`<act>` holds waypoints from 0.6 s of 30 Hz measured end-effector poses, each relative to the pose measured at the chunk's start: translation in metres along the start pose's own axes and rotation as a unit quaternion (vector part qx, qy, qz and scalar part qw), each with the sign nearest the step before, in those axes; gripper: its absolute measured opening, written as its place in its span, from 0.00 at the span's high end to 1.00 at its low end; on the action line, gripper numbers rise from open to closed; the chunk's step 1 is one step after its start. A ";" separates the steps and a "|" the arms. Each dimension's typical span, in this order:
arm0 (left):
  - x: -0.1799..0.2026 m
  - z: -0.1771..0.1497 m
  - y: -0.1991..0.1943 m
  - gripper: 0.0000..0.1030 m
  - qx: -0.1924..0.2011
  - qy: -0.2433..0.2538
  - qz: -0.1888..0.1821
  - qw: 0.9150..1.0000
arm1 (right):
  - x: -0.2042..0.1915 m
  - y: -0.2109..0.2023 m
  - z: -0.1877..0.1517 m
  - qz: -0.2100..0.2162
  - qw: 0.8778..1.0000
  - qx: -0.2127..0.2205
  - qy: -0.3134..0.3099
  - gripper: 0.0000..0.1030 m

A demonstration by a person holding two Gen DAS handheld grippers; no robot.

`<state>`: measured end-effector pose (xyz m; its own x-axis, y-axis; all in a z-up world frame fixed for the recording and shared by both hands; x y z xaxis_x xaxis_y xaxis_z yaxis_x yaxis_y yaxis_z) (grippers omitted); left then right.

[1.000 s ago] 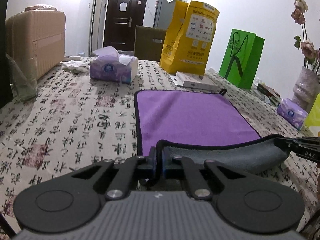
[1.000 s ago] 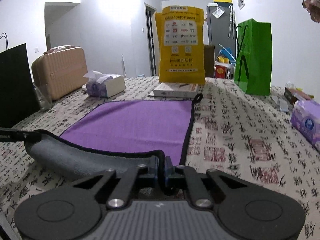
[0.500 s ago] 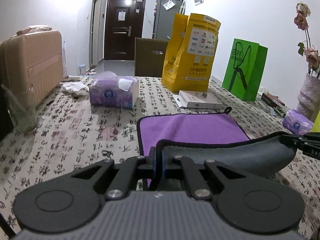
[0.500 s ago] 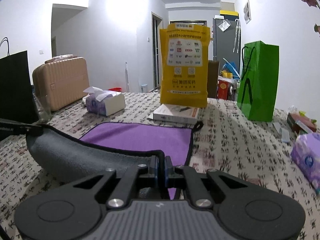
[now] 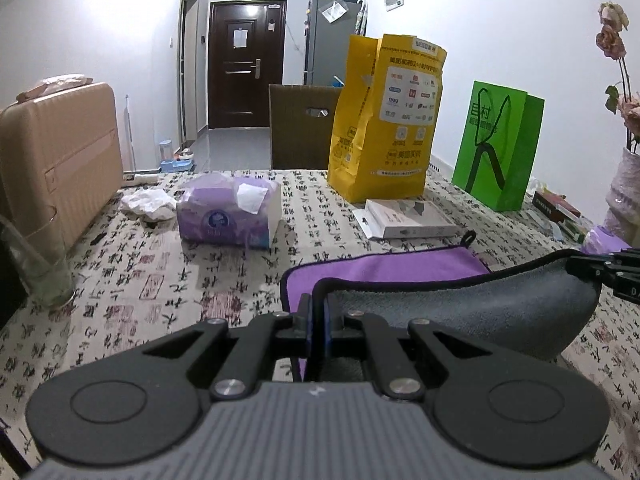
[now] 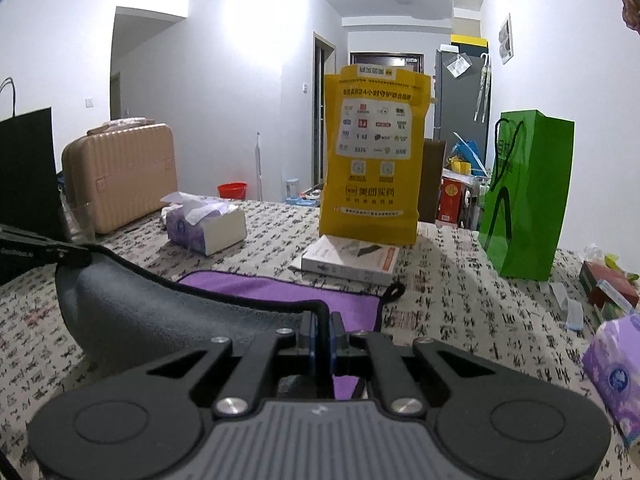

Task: Fold towel

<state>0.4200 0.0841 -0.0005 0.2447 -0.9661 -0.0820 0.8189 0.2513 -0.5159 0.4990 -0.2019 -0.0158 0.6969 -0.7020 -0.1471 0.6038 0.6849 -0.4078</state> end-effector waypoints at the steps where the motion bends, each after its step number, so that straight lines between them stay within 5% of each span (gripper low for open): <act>1: 0.000 0.003 0.001 0.94 0.000 0.000 -0.001 1.000 | 0.002 0.001 0.002 0.000 1.000 0.000 0.000 0.94; 18: 0.003 0.031 0.034 0.94 0.003 0.014 0.004 1.000 | 0.031 0.030 0.020 -0.005 1.000 -0.003 0.000 0.95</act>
<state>0.4641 0.0912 0.0079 0.2374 -0.9652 -0.1098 0.8203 0.2597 -0.5096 0.5464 -0.1995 -0.0149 0.6911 -0.7084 -0.1431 0.6083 0.6772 -0.4140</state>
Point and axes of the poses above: each gripper's, at about its wrist camera, not at the fingertips, and y roughly the way its jaws point, x to its right, z to its top, the point moved 5 cm from there along y, roughly the way its jaws point, and after that the axes turned 14 degrees about z, right-handed, at the moved point
